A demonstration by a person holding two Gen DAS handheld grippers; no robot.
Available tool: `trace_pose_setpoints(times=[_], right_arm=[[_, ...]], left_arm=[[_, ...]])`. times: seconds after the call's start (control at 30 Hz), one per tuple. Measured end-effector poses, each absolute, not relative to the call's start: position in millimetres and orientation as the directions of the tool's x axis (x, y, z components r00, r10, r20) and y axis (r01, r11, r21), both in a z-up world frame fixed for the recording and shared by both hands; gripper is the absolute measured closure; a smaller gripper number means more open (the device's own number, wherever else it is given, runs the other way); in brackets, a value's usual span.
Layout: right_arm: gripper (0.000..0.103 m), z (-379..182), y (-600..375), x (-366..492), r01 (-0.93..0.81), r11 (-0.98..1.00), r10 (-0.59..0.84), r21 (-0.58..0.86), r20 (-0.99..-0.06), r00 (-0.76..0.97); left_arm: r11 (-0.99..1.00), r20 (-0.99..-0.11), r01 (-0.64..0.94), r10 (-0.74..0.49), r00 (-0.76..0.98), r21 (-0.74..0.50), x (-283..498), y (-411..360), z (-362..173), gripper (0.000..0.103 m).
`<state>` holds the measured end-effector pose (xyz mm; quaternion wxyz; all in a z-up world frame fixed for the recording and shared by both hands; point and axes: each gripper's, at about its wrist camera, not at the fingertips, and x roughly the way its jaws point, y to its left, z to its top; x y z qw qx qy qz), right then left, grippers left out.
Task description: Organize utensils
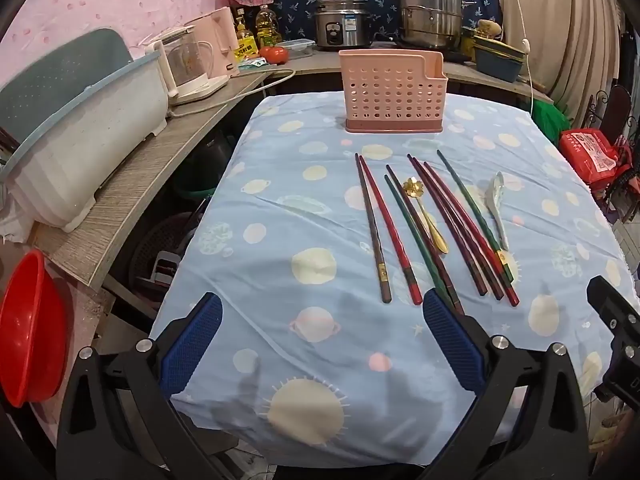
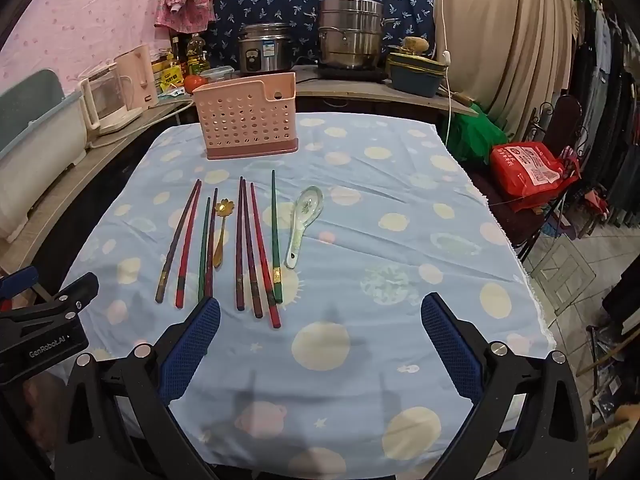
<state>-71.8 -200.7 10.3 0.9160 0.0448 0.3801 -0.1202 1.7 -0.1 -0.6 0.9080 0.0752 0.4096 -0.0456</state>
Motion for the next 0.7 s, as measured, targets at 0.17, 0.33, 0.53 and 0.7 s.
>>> trace_pose_setpoints(times=[0.17, 0.33, 0.53, 0.7], right_arm=[[0.006, 8, -196, -71, 0.247, 0.969, -0.178, -0.006, -0.709, 0.682], [0.006, 17, -203, -70, 0.265, 0.964, -0.198, -0.015, -0.704, 0.682], [0.006, 13, -205, -71, 0.274, 0.962, -0.206, -0.016, -0.702, 0.682], [0.006, 14, -208, -72, 0.273, 0.962, -0.204, -0.014, -0.701, 0.683]], left_arm=[[0.984, -0.751, 0.147, -0.024, 0.660, 0.098, 6, 8, 4, 0.007], [0.985, -0.746, 0.136, -0.014, 0.666, 0.103, 6, 9, 6, 0.007], [0.986, -0.742, 0.127, -0.007, 0.670, 0.105, 4, 7, 1, 0.007], [0.986, -0.740, 0.128, -0.010, 0.672, 0.103, 2, 8, 1, 0.007]])
